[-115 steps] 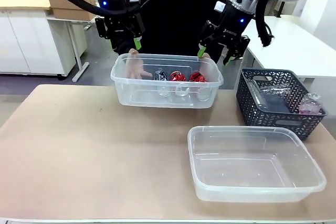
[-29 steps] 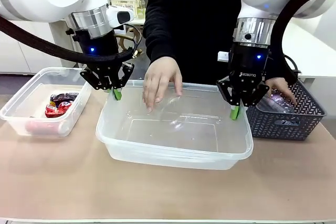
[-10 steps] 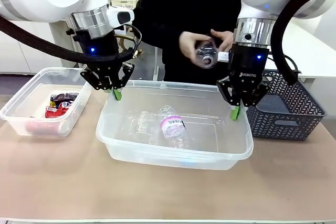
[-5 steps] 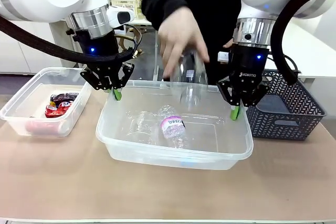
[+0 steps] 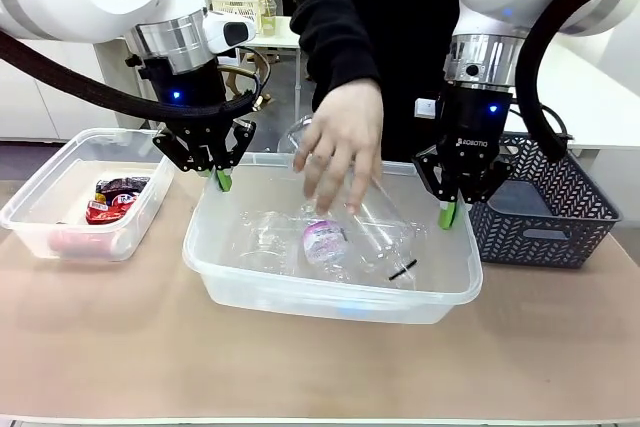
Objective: Sort the waste into each basket.
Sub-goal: Offer the picked Organizing box to the human.
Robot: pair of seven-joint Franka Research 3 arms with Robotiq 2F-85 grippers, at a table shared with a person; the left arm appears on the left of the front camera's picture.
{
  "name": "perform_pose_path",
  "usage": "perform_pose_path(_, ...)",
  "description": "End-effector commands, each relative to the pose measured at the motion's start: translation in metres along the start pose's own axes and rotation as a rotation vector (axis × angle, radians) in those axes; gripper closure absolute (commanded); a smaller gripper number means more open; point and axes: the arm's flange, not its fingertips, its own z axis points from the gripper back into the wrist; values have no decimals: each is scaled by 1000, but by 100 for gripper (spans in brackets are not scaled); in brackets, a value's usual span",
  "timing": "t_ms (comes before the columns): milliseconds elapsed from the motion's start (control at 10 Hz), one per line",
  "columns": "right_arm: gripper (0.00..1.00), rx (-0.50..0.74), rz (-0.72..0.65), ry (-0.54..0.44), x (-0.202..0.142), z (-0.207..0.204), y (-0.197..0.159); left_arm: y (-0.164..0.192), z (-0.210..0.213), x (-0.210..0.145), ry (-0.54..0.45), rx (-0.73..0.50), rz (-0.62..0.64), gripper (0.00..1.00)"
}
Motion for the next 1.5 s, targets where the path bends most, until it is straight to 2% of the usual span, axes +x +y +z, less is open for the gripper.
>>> perform_pose_path(0, 100, -3, 19, 15, -5, 2, 2, 0, 5, 2, -21, -4, 26, 100)
perform_pose_path(1400, 100, -3, 19, 15, -5, 2, 2, 0, 5, 2, -21, -4, 26, 100)
